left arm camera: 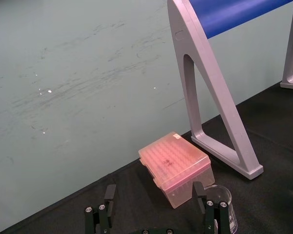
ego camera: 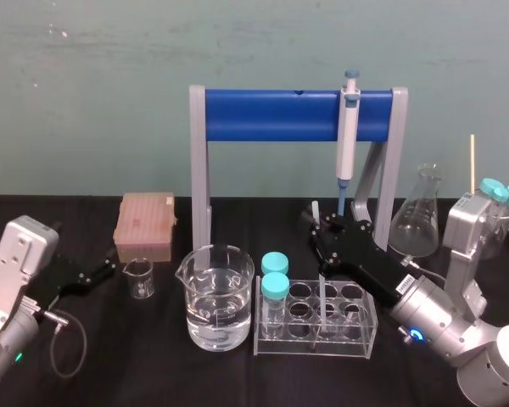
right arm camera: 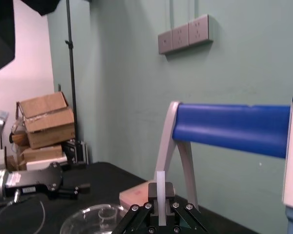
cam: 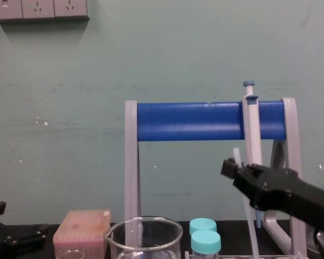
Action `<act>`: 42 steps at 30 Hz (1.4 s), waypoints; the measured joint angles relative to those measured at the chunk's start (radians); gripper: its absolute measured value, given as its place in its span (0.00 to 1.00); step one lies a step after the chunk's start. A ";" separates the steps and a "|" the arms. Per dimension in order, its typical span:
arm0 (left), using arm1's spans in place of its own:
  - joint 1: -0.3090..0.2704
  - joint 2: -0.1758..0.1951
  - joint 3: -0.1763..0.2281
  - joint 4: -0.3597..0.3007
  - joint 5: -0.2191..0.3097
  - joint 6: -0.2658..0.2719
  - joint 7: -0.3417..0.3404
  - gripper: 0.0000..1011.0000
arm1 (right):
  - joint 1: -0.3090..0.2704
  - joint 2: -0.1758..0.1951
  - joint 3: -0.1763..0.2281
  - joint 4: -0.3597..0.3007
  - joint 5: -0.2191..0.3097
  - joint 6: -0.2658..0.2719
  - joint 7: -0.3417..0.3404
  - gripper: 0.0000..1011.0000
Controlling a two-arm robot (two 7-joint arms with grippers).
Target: Pick up the stirring rod with one hand, then place it down.
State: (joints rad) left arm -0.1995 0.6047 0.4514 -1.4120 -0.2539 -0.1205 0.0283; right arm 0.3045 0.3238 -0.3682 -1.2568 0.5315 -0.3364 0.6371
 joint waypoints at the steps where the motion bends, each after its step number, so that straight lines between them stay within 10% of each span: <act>1: 0.000 0.000 0.000 0.000 0.000 0.000 0.000 0.99 | 0.004 -0.004 -0.003 0.014 -0.007 0.001 -0.001 0.07; 27: 0.000 0.000 0.000 0.000 0.000 0.000 0.000 0.99 | 0.005 -0.021 -0.006 0.052 -0.030 0.038 -0.027 0.08; 42: 0.000 0.000 0.000 0.000 0.000 0.000 0.000 0.99 | 0.005 -0.020 -0.006 0.050 -0.029 0.039 -0.026 0.50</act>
State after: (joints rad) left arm -0.1995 0.6047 0.4514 -1.4120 -0.2539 -0.1205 0.0283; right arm 0.3093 0.3042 -0.3744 -1.2063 0.5026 -0.2978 0.6113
